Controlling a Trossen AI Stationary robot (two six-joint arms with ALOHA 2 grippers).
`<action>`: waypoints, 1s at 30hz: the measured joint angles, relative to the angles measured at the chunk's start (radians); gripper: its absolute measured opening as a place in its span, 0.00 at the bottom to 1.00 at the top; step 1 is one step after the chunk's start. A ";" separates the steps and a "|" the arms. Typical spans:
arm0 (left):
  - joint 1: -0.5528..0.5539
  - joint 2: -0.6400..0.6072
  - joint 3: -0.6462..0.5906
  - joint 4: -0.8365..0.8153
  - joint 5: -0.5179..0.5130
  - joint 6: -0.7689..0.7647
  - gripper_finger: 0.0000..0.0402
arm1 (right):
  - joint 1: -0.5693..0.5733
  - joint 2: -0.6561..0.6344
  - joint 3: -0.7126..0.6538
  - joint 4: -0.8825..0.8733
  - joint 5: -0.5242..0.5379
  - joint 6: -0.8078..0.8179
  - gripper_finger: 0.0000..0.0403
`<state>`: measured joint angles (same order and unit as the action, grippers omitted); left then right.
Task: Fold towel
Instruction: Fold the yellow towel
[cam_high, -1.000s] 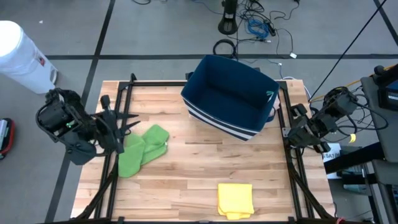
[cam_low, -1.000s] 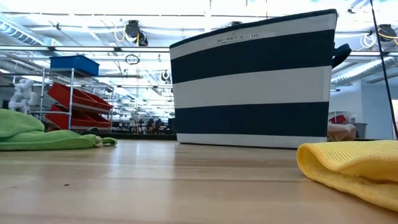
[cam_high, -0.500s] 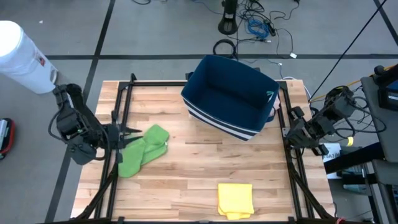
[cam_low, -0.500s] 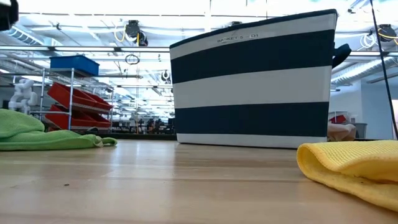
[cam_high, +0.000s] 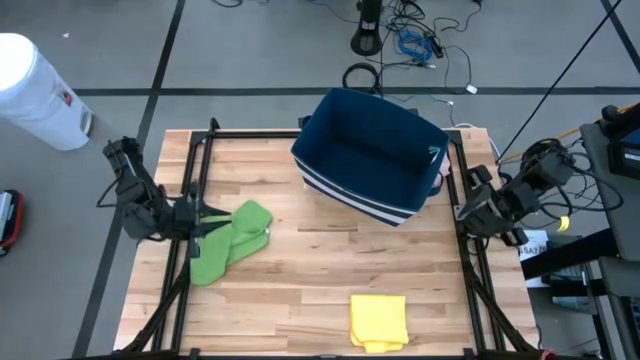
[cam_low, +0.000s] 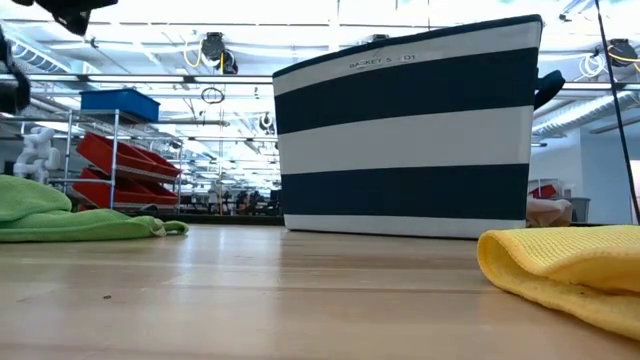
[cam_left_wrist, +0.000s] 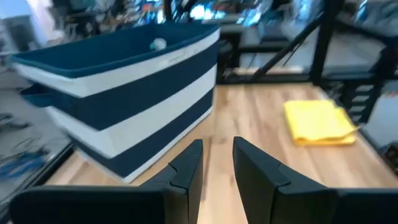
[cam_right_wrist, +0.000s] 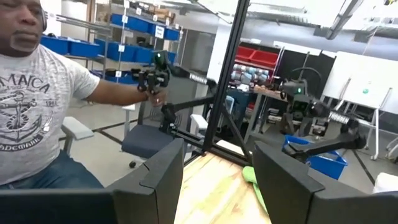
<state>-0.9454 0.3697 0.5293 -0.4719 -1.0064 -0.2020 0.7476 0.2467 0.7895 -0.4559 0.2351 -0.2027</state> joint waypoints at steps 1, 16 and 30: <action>0.002 -0.030 -0.032 0.052 0.012 0.043 0.23 | 0.000 -0.007 0.000 -0.004 0.001 0.000 0.44; 0.262 -0.253 -0.336 0.427 0.304 0.268 0.23 | 0.000 -0.116 -0.124 0.047 0.154 -0.040 0.44; 0.680 -0.244 -0.507 0.603 0.711 0.201 0.23 | -0.001 -0.135 -0.413 0.437 0.294 -0.045 0.44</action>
<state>-0.2657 0.1254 0.0224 0.1314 -0.2959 -0.0010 0.7464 0.1116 0.3763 -0.0185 0.5295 -0.2481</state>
